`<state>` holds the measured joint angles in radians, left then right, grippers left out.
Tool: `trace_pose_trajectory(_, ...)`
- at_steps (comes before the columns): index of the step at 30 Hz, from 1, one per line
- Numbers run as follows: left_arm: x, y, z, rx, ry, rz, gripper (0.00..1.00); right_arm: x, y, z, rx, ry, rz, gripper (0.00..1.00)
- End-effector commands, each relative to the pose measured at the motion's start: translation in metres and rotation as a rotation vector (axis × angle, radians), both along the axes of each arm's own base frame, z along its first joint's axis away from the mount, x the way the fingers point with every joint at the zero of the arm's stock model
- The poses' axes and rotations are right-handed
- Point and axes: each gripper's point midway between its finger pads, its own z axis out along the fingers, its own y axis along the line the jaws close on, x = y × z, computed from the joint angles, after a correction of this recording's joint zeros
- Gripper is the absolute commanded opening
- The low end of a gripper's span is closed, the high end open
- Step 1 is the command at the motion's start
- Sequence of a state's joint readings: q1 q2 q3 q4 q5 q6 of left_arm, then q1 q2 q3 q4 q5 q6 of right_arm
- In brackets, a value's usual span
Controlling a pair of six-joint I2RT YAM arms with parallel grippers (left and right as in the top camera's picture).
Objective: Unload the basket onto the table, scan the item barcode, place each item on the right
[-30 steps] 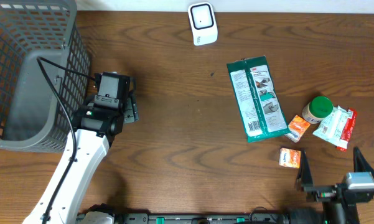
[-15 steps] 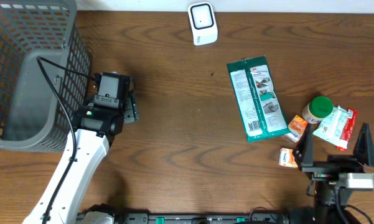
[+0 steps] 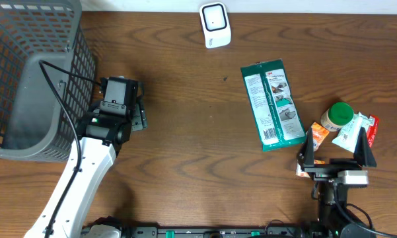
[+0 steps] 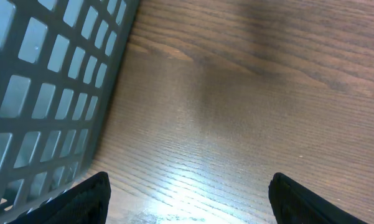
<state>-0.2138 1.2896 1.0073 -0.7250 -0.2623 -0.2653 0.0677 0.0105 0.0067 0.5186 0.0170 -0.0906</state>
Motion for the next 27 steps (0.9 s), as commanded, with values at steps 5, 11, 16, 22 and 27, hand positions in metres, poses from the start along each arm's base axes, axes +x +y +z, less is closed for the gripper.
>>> trace_pose_trajectory(5, 0.002, 0.003, 0.003, 0.011, -0.011, 0.01, 0.82, 0.025, 0.002, -0.064, -0.014, 0.28, 0.005, 0.99)
trace_pose_trajectory(11, 0.002, 0.003, 0.003, 0.011, -0.011, 0.01, 0.82, 0.031, 0.002, -0.138, -0.032, 0.579, 0.004, 0.99)
trace_pose_trajectory(16, 0.002, 0.003, 0.003, 0.011, -0.011, 0.01, 0.82, 0.031, 0.002, -0.14, -0.033, 0.587, 0.004, 0.99)
trace_pose_trajectory(22, 0.002, 0.003, 0.003, 0.011, -0.011, 0.01, 0.82, 0.031, 0.002, -0.14, -0.032, 0.587, 0.004, 0.99)
trace_pose_trajectory(27, 0.002, 0.003, 0.003, 0.011, -0.011, 0.01, 0.82, 0.031, 0.002, -0.14, -0.032, 0.588, 0.004, 0.99)
